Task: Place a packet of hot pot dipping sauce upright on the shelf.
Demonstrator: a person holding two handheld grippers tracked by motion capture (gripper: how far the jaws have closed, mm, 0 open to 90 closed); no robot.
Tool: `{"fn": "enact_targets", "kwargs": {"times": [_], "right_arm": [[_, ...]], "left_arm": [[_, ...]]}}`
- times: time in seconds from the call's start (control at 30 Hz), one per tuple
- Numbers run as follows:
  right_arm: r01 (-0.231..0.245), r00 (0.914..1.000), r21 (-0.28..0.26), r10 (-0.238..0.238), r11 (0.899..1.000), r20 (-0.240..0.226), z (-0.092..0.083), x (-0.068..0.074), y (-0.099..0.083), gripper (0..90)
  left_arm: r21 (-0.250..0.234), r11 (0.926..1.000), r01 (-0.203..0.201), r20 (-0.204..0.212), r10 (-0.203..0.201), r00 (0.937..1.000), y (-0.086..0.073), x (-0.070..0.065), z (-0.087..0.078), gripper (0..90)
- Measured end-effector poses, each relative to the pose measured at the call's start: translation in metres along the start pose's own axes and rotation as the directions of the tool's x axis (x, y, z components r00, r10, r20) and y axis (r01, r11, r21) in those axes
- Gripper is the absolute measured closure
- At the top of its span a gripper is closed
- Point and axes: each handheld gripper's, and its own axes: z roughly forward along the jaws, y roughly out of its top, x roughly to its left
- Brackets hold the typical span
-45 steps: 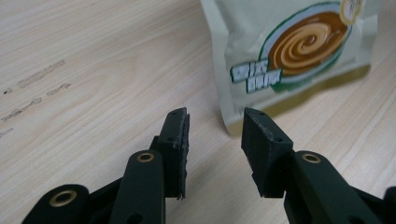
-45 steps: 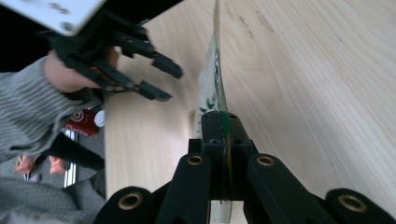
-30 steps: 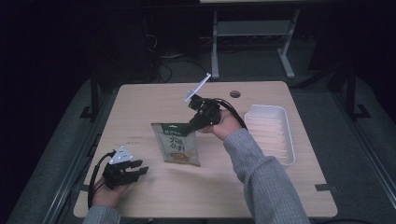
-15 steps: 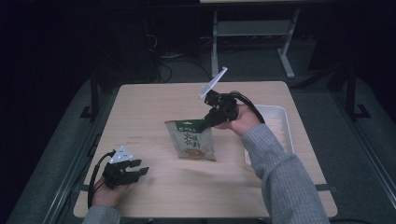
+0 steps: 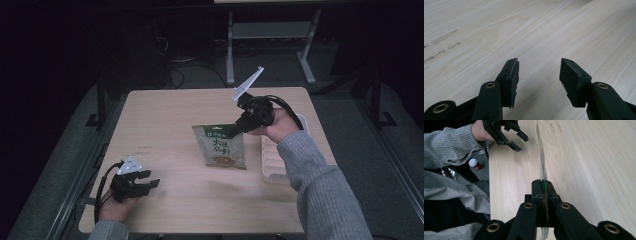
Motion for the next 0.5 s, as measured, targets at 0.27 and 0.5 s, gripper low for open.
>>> {"fn": "enact_targets", "kwargs": {"times": [0.27,0.5], "right_arm": [[-0.009,0.9998,-0.002,0.009,1.000,0.019,-0.015,-0.001,-0.012,89.4],[-0.018,0.9983,-0.009,0.019,1.000,0.054,-0.032,0.000,-0.025,89.4]], "left_arm": [[0.010,1.0000,0.000,0.003,0.000,1.0000,0.000,0.000,0.001,46.7],[0.005,1.0000,0.005,-0.003,-0.005,1.0000,0.000,0.001,0.001,45.4]]}}
